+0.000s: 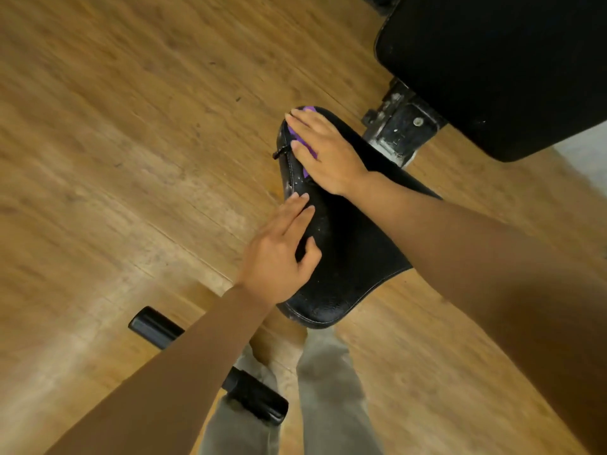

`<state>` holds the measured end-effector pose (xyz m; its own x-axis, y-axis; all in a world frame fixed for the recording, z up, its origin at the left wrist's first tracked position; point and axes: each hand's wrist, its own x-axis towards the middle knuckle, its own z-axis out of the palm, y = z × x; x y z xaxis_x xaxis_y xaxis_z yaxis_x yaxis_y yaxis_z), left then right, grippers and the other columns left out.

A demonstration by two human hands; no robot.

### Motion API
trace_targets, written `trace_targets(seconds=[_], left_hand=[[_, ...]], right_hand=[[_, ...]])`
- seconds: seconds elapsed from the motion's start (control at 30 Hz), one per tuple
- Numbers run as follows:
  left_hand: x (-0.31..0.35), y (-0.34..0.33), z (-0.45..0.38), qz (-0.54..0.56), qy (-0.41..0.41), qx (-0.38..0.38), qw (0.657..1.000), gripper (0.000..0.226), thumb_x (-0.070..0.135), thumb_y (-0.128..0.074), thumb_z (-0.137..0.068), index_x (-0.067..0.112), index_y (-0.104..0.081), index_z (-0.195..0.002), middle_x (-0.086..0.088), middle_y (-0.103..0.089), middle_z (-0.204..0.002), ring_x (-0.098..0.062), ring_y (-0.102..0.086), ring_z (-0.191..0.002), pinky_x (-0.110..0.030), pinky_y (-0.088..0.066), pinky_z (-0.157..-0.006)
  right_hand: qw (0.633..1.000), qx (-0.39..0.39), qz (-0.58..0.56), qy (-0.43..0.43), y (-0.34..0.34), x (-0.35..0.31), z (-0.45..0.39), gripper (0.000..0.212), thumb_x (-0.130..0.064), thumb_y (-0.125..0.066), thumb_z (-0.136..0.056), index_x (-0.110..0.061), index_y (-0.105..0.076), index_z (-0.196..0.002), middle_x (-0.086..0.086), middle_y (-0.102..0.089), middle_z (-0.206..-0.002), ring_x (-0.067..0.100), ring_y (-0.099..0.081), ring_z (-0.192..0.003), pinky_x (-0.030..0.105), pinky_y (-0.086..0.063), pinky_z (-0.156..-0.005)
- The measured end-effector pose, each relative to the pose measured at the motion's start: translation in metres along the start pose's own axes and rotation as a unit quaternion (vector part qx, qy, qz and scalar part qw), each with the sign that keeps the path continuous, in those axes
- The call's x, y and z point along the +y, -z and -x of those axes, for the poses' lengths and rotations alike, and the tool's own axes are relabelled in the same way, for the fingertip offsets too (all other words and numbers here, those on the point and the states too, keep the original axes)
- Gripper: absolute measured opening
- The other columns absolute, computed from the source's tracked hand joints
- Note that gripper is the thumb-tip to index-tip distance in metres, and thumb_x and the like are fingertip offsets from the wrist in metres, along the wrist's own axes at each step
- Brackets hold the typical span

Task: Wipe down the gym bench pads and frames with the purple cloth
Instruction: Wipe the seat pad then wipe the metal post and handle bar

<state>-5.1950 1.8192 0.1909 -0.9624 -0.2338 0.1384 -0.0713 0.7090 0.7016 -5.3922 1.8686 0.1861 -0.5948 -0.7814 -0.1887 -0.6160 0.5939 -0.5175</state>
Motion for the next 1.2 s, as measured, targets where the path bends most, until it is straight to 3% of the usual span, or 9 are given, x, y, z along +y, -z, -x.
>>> trace_targets(seconds=[0.13,0.3,0.47,0.63,0.73,0.93,1.07,1.2], left_hand=[[0.004,0.002,0.002,0.001,0.017,0.015,1.000,0.043,0.022,-0.052,-0.089,-0.002,-0.060,-0.125,-0.014,-0.052,-0.140,-0.023,-0.046,-0.133,-0.039,-0.052,-0.096],[0.008,0.005,0.002,-0.037,0.049,0.059,0.996,0.043,0.024,-0.061,-0.085,-0.003,-0.065,-0.118,-0.014,-0.060,-0.130,-0.023,-0.058,-0.121,-0.037,-0.054,-0.094],[0.009,0.002,0.004,-0.027,0.060,0.052,0.996,0.044,0.024,-0.066,-0.084,-0.004,-0.065,-0.118,-0.014,-0.059,-0.131,-0.022,-0.056,-0.124,-0.041,-0.052,-0.095],[0.012,0.004,0.005,-0.053,0.065,0.048,0.995,0.046,0.024,-0.068,-0.084,-0.004,-0.064,-0.120,-0.013,-0.058,-0.132,-0.023,-0.054,-0.126,-0.038,-0.049,-0.101],[0.014,0.005,0.001,-0.053,0.062,0.044,0.996,0.046,0.024,-0.068,-0.085,-0.004,-0.063,-0.120,-0.014,-0.058,-0.132,-0.023,-0.054,-0.126,-0.037,-0.049,-0.101],[0.013,0.008,0.000,-0.057,0.045,0.044,0.996,0.046,0.025,-0.068,-0.086,-0.007,-0.063,-0.119,-0.018,-0.059,-0.129,-0.026,-0.055,-0.125,-0.040,-0.049,-0.101],[0.013,0.007,0.002,-0.060,0.040,0.049,0.996,0.045,0.025,-0.069,-0.086,-0.008,-0.063,-0.117,-0.019,-0.061,-0.126,-0.027,-0.055,-0.124,-0.040,-0.049,-0.100],[0.013,0.007,0.003,-0.072,0.050,0.058,0.994,0.043,0.023,-0.069,-0.087,-0.007,-0.064,-0.117,-0.018,-0.060,-0.128,-0.026,-0.056,-0.124,-0.043,-0.050,-0.099]], right_hand=[[0.999,0.014,-0.030,0.042,0.000,0.000,0.020,0.042,-0.026,-0.035,-0.102,-0.012,-0.045,-0.140,0.005,-0.040,-0.148,0.021,-0.024,-0.143,0.040,-0.020,-0.118],[0.983,-0.067,-0.075,0.154,0.016,0.018,0.092,0.041,-0.017,-0.049,-0.097,-0.010,-0.048,-0.137,0.004,-0.043,-0.147,0.015,-0.028,-0.142,0.034,-0.028,-0.116],[0.961,-0.126,-0.050,0.242,0.027,0.040,0.046,0.040,-0.013,-0.049,-0.097,-0.010,-0.048,-0.138,0.005,-0.042,-0.147,0.018,-0.029,-0.142,0.039,-0.030,-0.115],[0.986,-0.061,-0.024,0.154,0.011,0.018,-0.044,0.036,-0.010,-0.043,-0.097,-0.006,-0.056,-0.131,0.010,-0.048,-0.141,0.027,-0.033,-0.139,0.043,-0.029,-0.114],[0.992,-0.041,-0.009,0.117,0.005,0.010,-0.045,0.035,-0.011,-0.043,-0.097,-0.006,-0.058,-0.128,0.009,-0.051,-0.139,0.029,-0.034,-0.138,0.045,-0.031,-0.112],[0.965,-0.137,0.011,0.222,0.022,0.017,0.057,0.044,-0.016,-0.034,-0.099,-0.014,-0.041,-0.143,0.000,-0.032,-0.153,0.015,-0.013,-0.146,0.026,-0.012,-0.119],[0.944,-0.179,0.039,0.275,0.033,0.033,0.047,0.047,-0.011,-0.040,-0.097,-0.015,-0.039,-0.144,0.002,-0.031,-0.153,0.014,-0.013,-0.146,0.020,-0.007,-0.118],[0.974,-0.140,0.036,0.174,0.027,0.024,-0.011,0.052,-0.006,-0.040,-0.097,-0.016,-0.033,-0.147,0.005,-0.020,-0.158,0.020,-0.009,-0.147,0.035,-0.013,-0.120]])
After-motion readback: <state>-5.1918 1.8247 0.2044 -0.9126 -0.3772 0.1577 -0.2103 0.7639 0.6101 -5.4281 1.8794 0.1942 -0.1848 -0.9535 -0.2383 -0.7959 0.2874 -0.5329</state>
